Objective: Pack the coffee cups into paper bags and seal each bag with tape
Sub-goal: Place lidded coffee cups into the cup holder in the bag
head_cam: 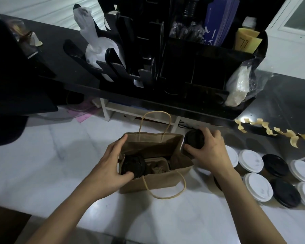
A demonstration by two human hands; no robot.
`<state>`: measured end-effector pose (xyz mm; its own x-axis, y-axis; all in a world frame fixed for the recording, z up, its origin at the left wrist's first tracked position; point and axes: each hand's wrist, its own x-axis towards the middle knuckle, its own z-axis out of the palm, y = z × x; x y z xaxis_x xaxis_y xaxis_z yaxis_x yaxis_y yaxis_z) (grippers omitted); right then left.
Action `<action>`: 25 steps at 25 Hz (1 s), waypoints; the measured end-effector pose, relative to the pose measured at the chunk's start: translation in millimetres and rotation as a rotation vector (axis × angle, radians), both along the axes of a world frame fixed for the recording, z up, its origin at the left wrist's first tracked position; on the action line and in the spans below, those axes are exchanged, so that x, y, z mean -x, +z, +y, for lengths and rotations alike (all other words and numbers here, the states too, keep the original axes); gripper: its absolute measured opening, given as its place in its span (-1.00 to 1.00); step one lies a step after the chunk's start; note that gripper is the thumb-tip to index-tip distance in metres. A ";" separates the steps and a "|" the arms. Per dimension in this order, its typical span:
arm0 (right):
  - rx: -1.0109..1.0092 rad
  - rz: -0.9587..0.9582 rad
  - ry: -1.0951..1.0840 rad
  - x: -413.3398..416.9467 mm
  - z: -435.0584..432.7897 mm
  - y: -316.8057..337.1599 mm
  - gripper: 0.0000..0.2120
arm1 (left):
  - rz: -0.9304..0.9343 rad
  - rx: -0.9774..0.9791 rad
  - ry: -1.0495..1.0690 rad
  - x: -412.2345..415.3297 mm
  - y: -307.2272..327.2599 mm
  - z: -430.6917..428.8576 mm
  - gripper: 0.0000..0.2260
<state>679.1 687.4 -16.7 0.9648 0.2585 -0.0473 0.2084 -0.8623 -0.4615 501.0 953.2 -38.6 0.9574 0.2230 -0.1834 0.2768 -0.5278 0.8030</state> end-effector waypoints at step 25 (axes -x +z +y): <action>-0.262 0.054 0.385 57.4 39.6 80.9 -0.36 | -0.023 0.041 -0.022 2.0 0.8 0.7 -0.08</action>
<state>621.7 727.1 64.2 0.7944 0.6071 0.0199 0.4599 -0.5797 -0.6726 499.0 953.9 -37.9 0.9659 0.1949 -0.1703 0.2472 -0.4998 0.8301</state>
